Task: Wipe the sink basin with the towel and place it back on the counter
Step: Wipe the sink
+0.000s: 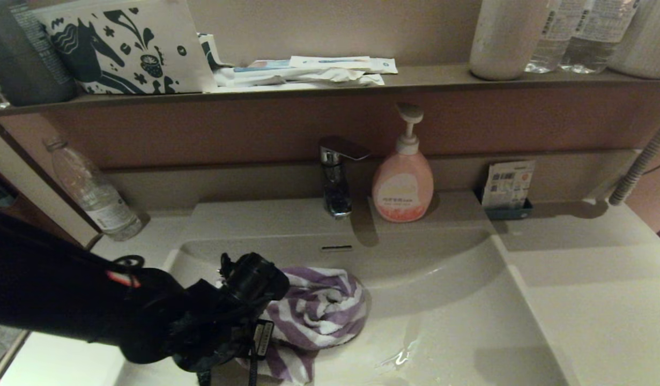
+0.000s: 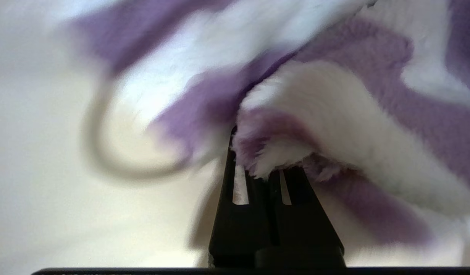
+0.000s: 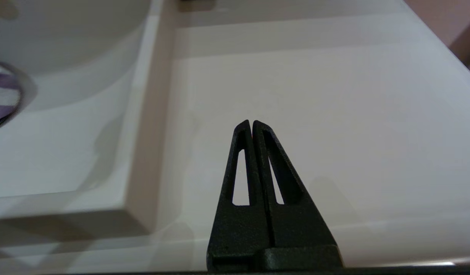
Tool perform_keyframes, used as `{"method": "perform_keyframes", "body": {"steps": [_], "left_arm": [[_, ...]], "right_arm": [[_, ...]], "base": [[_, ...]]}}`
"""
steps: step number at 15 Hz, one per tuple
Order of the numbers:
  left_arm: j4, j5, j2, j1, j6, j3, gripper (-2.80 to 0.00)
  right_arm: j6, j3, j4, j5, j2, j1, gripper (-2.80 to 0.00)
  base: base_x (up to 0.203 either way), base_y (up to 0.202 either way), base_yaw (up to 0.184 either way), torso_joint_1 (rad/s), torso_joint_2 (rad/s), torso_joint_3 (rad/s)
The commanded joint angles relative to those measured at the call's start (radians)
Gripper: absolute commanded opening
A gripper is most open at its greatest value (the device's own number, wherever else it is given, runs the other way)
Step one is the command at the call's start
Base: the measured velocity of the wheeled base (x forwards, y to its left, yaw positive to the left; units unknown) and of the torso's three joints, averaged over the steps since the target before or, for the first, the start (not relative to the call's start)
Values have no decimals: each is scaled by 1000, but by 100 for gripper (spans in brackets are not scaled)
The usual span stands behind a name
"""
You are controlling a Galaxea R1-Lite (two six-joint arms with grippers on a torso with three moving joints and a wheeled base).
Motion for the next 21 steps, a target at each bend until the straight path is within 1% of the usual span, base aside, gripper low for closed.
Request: {"method": "perform_keyframes", "body": {"steps": [1,4,6,7,9,10,12,13,14,15,17,18,19,21], "left_arm": [[106,25,-219,-31,-5,-5,-280],[300,131,-406,-48,-8,-56,-280],[446,175,-516,-50,-8,-126,-280],[526,203,-562,-47,-8,-183,-280],[659,285,-621,-34,-4,-296,-280],[721,304,-638,-25,1,-366,-280],[845,317,-657,-6,16,-566,-280],[902,325,-661,1,34,-677,-280],[952,342,-664,6,68,-785,-280],[990,374,-667,10,120,-889,-280],[1030,460,-670,16,255,-1046,-280],[1042,529,-672,17,337,-1100,-280],[1048,589,-676,18,404,-1137,-280],[1008,714,-698,20,522,-1155,-280]], "right_arm": [[0,0,-1,0,1,0,-280],[0,0,-1,0,1,0,-280],[0,0,-1,0,1,0,-280],[0,0,-1,0,1,0,-280],[0,0,-1,0,1,0,-280],[0,0,-1,0,1,0,-280],[0,0,-1,0,1,0,-280],[0,0,-1,0,1,0,-280],[0,0,-1,0,1,0,-280],[0,0,-1,0,1,0,-280],[0,0,-1,0,1,0,-280],[0,0,-1,0,1,0,-280],[0,0,-1,0,1,0,-280],[0,0,-1,0,1,0,-280]], "base": [[0,0,0,0,0,0],[0,0,0,0,0,0],[0,0,0,0,0,0],[0,0,0,0,0,0],[0,0,0,0,0,0],[0,0,0,0,0,0],[0,0,0,0,0,0],[0,0,0,0,0,0],[0,0,0,0,0,0],[0,0,0,0,0,0],[0,0,0,0,0,0],[0,0,0,0,0,0],[0,0,0,0,0,0],[0,0,0,0,0,0]]}}
